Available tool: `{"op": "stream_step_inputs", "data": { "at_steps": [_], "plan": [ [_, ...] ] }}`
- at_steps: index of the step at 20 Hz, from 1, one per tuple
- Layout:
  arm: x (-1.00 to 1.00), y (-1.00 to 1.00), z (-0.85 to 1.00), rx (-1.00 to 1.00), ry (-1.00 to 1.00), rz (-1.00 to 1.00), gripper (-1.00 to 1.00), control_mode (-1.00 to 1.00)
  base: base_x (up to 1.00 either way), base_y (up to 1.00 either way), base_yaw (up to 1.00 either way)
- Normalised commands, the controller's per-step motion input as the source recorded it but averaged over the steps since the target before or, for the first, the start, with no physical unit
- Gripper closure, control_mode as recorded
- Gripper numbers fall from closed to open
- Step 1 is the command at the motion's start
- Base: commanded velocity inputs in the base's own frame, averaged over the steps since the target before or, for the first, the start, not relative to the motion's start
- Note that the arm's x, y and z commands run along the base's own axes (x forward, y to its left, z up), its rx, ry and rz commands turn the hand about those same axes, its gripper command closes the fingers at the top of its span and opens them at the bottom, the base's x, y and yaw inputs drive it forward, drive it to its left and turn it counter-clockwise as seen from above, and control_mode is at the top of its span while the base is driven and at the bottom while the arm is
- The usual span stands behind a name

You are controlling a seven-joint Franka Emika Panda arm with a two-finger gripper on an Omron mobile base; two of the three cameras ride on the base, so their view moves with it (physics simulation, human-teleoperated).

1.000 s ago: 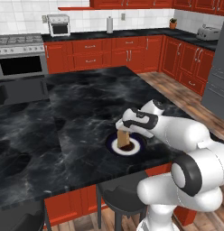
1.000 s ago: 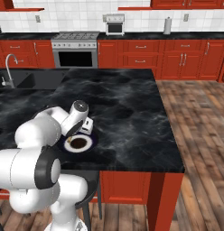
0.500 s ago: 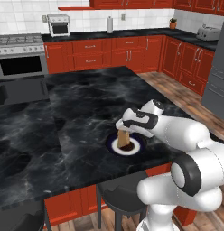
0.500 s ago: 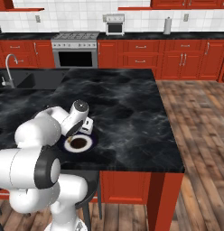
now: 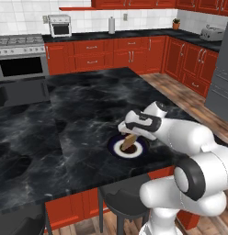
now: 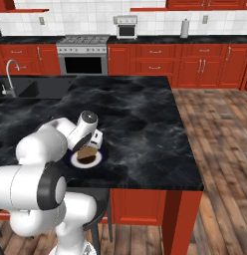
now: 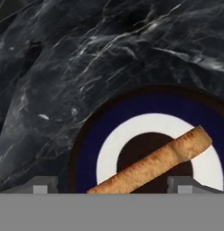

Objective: Start the toaster. Once the lever pops up, take the bread to the plate on the dining counter.

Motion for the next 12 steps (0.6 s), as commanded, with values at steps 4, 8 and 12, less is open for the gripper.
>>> {"op": "stream_step_inputs", "data": {
  "at_steps": [4,8,12],
  "plan": [
    [-0.08,0.00,0.04,0.00,0.00,-0.06,-1.00,-1.00,0.00,0.00,0.00],
    [0.00,0.00,0.36,-0.01,0.04,-0.14,-1.00,-1.00,0.00,0.00,0.00],
    [0.00,0.00,0.49,-0.04,0.04,-0.15,-1.00,-1.00,0.00,0.00,0.00]
  ]
}}
